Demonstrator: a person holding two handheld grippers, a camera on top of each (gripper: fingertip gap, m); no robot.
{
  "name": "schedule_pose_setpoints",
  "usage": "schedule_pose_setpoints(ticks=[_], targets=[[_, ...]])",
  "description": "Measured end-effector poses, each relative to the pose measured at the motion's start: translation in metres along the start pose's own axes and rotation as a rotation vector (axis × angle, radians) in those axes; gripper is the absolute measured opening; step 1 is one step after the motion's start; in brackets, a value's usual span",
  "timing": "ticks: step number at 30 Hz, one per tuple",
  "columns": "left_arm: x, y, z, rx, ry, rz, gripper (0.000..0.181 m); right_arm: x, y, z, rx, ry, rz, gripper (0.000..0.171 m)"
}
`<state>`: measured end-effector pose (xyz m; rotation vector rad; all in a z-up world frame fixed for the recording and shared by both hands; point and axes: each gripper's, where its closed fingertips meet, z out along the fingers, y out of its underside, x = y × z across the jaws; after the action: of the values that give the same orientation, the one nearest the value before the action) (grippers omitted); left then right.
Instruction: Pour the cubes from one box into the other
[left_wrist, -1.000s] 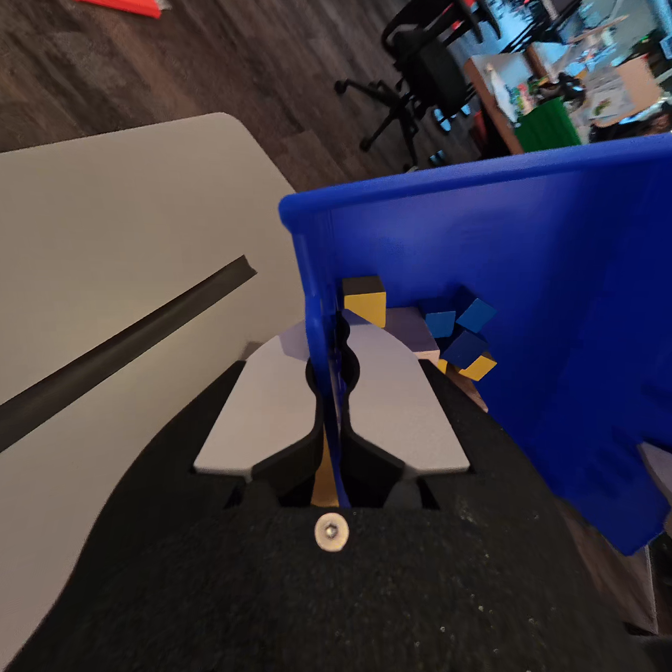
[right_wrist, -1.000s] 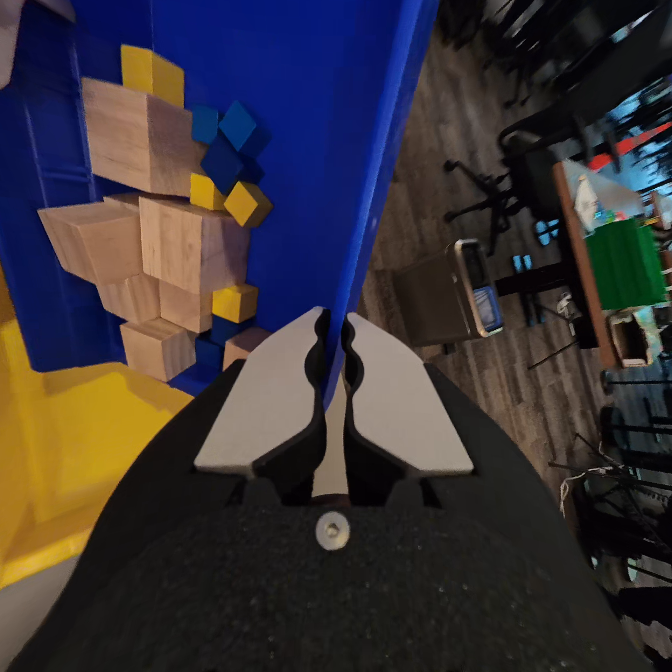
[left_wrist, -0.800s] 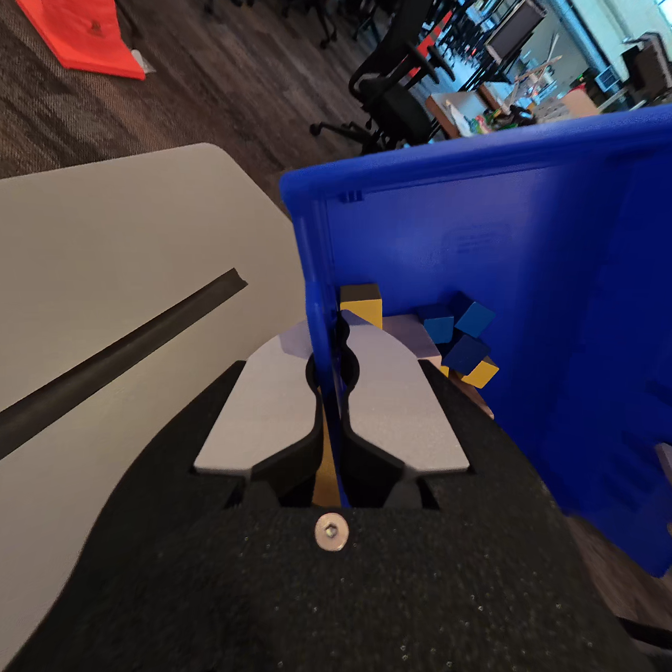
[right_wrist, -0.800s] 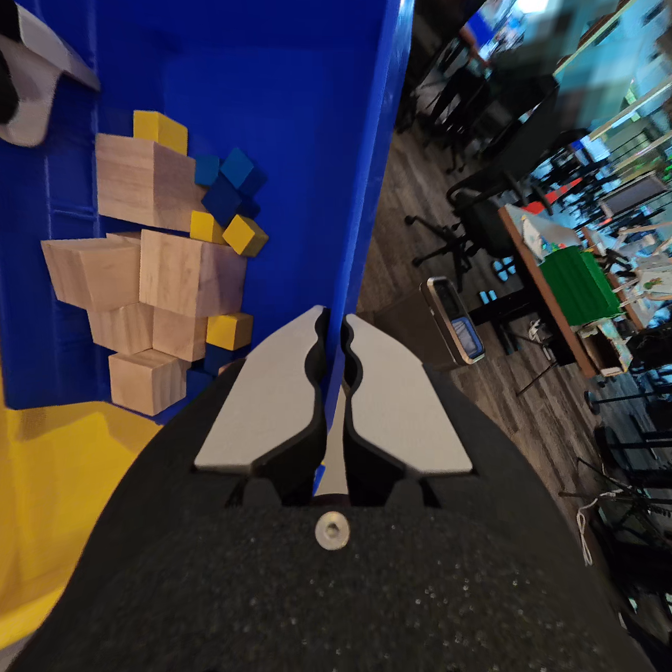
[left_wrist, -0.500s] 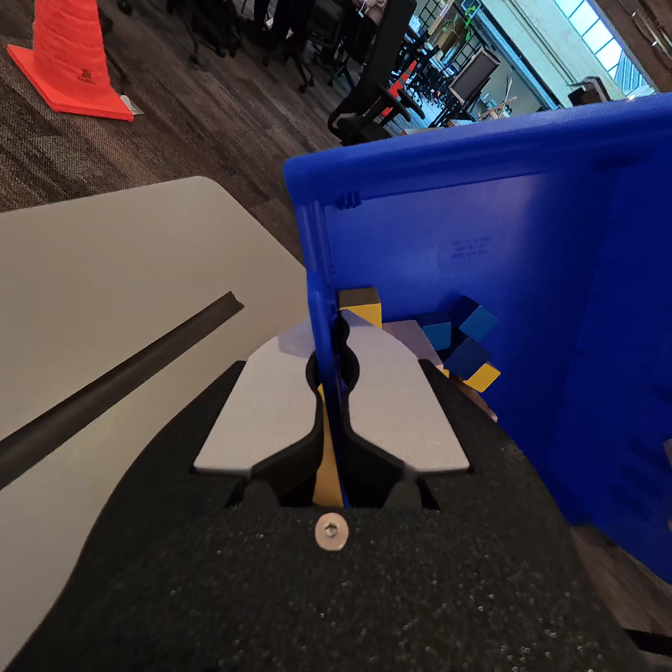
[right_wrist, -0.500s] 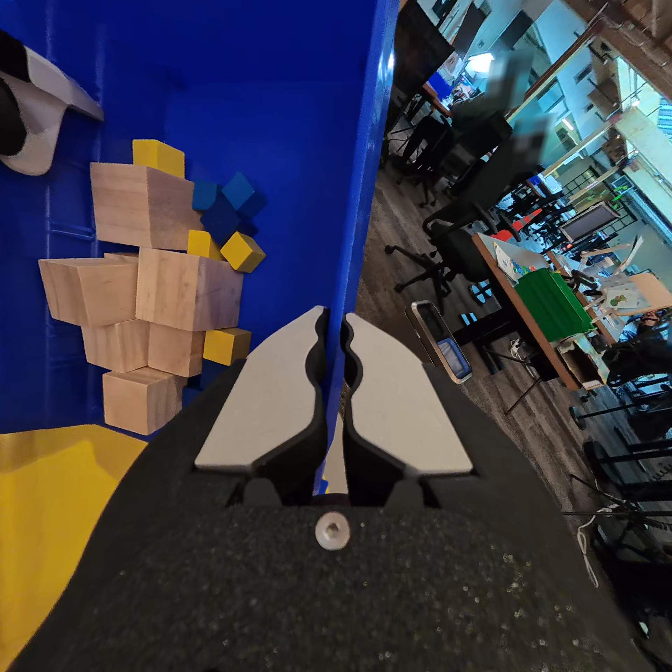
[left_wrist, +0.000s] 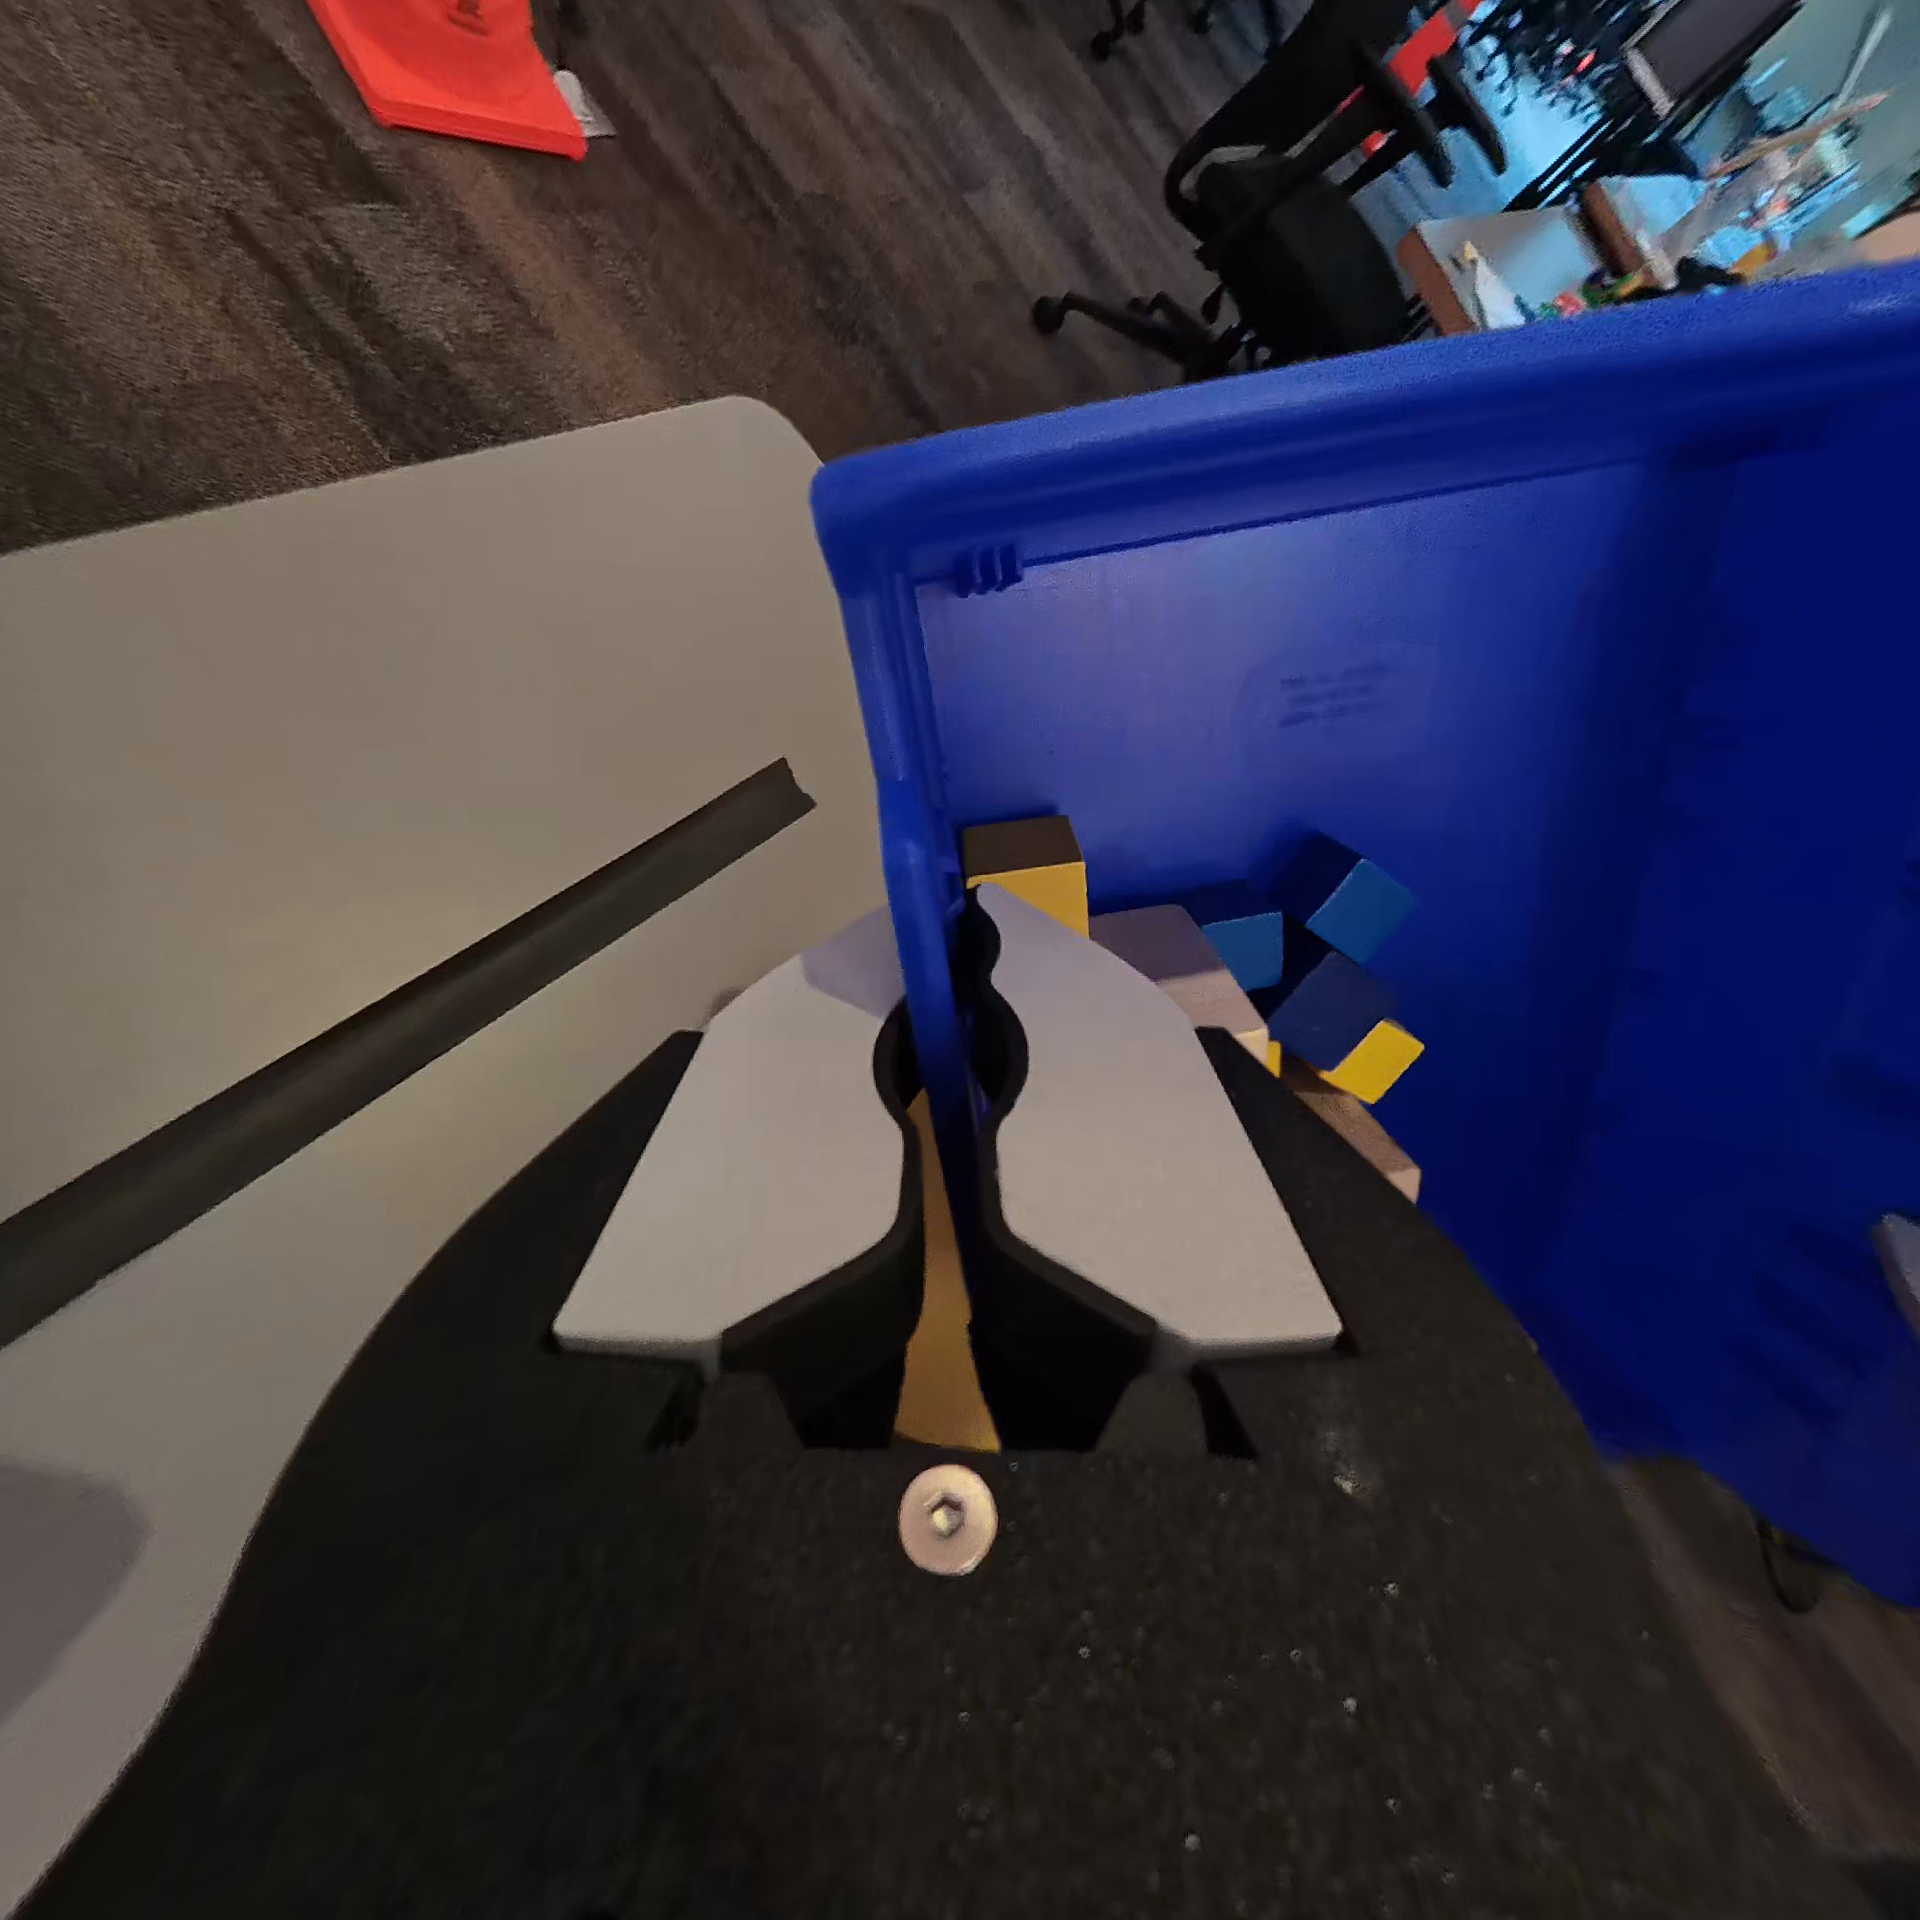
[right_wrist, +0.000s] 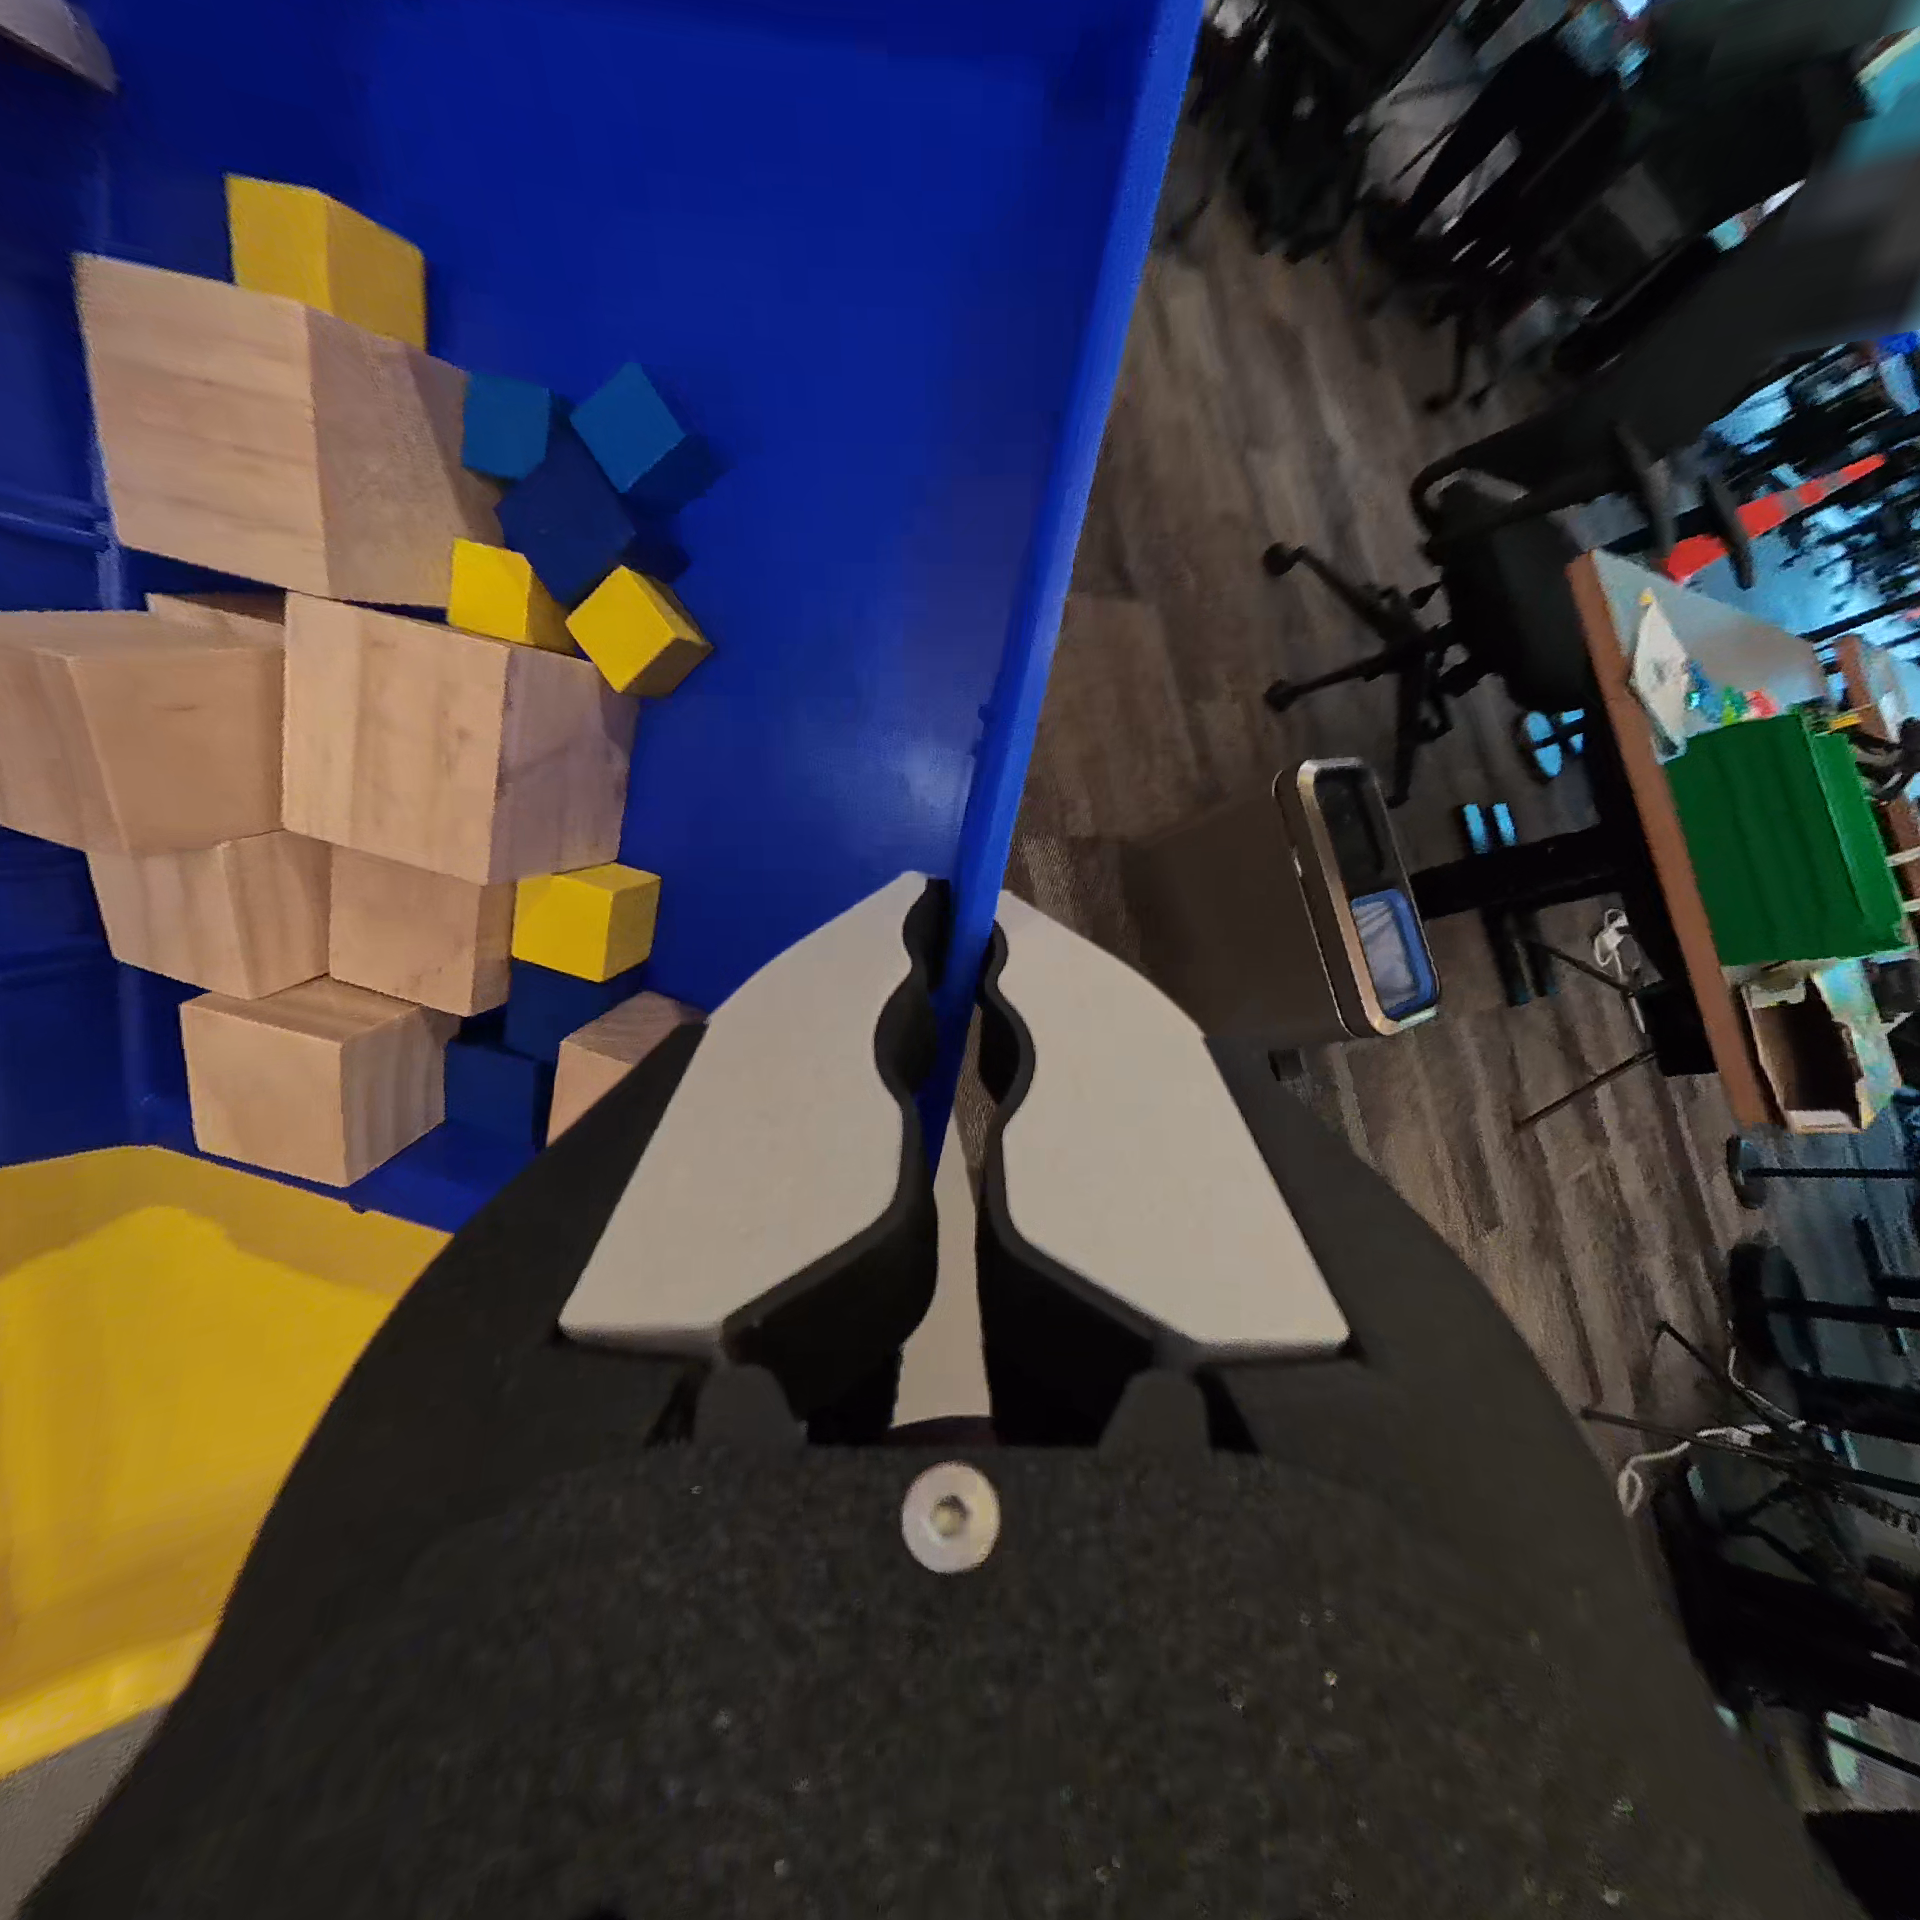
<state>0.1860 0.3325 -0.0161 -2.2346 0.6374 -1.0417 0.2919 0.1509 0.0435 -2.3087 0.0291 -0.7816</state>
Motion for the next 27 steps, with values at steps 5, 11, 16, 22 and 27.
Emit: schedule_pose_setpoints(ticks=[5, 11, 16, 22, 27], targets=[[0.015, -0.024, -0.014, 0.022, -0.017, -0.066, 0.005, 0.039, -0.041, 0.008, -0.021, 0.002, -0.042, 0.003], [0.024, -0.038, -0.039, 0.189, 0.060, -0.087, 0.004, 0.039, -0.049, -0.013, 0.215, 0.129, -0.022, 0.003], [0.015, -0.011, -0.040, 0.220, 0.082, -0.013, 0.005, 0.022, -0.031, -0.020, 0.364, 0.214, -0.008, 0.004], [0.005, -0.002, -0.043, 0.317, 0.121, -0.039, 0.005, 0.010, -0.026, -0.019, 0.428, 0.264, -0.016, 0.004], [0.006, -0.008, -0.054, 0.390, 0.127, -0.022, 0.005, 0.007, -0.029, -0.023, 0.493, 0.320, -0.013, 0.004]])
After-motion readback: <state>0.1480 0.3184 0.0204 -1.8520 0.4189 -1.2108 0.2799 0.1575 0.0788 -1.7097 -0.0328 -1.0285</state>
